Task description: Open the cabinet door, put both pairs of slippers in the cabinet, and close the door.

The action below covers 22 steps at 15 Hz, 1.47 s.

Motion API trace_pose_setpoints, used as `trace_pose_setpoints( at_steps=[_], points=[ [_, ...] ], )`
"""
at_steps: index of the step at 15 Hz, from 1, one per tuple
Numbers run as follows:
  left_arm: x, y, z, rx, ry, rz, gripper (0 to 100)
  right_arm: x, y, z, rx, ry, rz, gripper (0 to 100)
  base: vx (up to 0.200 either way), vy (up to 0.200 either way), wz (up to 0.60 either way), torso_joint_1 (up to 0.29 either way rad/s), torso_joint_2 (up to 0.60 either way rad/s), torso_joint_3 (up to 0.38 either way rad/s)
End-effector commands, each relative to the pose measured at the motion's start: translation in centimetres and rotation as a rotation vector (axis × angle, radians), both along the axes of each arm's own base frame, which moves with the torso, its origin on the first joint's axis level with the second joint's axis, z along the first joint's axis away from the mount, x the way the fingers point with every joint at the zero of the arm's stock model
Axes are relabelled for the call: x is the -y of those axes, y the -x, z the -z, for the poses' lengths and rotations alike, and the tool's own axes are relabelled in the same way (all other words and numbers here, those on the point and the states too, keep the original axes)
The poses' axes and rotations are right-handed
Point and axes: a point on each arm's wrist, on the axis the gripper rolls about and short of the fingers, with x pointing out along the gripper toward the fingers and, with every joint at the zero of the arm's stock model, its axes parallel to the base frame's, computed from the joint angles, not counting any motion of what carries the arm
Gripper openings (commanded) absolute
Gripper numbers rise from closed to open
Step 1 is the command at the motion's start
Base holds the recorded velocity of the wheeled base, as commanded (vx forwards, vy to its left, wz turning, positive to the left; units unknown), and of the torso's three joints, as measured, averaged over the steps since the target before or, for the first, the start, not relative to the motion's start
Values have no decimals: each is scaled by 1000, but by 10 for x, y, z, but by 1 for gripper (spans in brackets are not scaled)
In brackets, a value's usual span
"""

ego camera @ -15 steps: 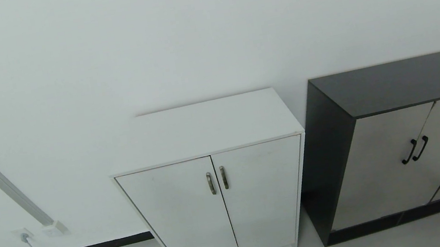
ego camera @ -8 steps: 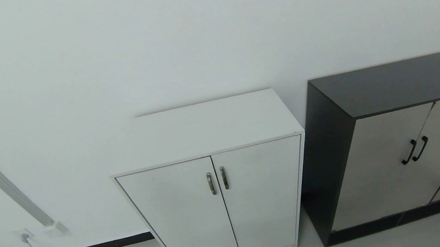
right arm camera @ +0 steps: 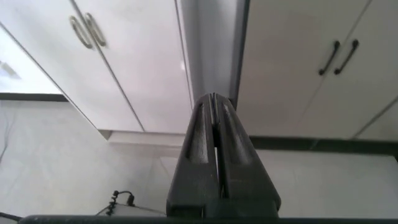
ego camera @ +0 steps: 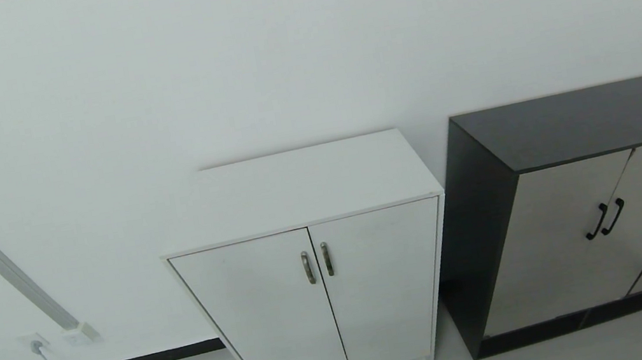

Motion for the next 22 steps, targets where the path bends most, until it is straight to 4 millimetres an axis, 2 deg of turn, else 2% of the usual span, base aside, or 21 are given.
trace_pose_setpoints(
  at_steps=[1,7,11,14,22],
  points=[
    [0,0,0,-1,0,0,0,0,1,3,9,-1,25,0,0,0,0,0,0,0],
    [0,0,0,-1,1,0,0,-3,11,4,127,16,264,0,0,0,0,0,0,0],
    [0,0,0,-1,1,0,0,-3,13,5,155,0,278,0,0,0,0,0,0,0],
    [0,0,0,-1,0,0,0,-2,13,5,158,-76,320,0,0,0,0,0,0,0],
    [0,0,0,-1,0,0,0,-2,13,5,157,-65,319,0,0,0,0,0,0,0]
  ],
)
